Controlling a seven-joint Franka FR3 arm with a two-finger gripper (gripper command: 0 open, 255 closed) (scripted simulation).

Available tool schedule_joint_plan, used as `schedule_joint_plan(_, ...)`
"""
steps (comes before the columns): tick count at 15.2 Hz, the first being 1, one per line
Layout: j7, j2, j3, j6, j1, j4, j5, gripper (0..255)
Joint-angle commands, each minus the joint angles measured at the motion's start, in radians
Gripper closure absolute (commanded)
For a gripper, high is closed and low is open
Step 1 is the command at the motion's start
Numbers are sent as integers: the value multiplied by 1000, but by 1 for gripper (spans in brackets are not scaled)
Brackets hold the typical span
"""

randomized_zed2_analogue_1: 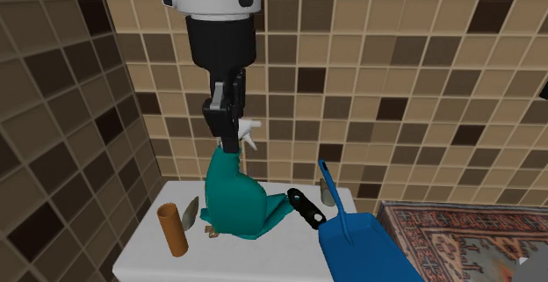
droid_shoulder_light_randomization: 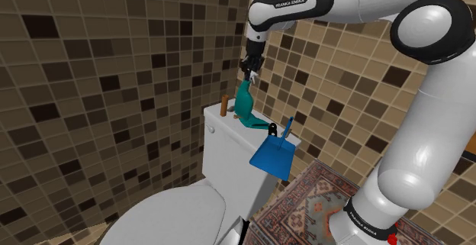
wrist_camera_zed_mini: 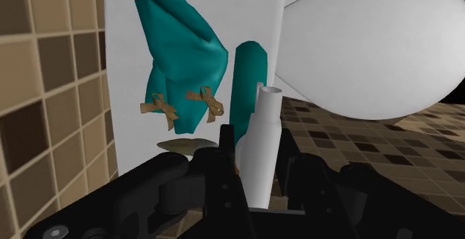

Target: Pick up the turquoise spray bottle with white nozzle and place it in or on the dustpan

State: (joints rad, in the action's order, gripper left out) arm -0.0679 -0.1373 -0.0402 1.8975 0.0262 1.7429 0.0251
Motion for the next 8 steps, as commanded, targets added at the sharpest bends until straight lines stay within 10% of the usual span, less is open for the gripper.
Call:
schedule_joint_plan(1, -1, 4, 0, -28, 0, -25, 0, 255)
schedule_joint_plan(8, -3, 7, 0, -122, 0, -115, 0, 255)
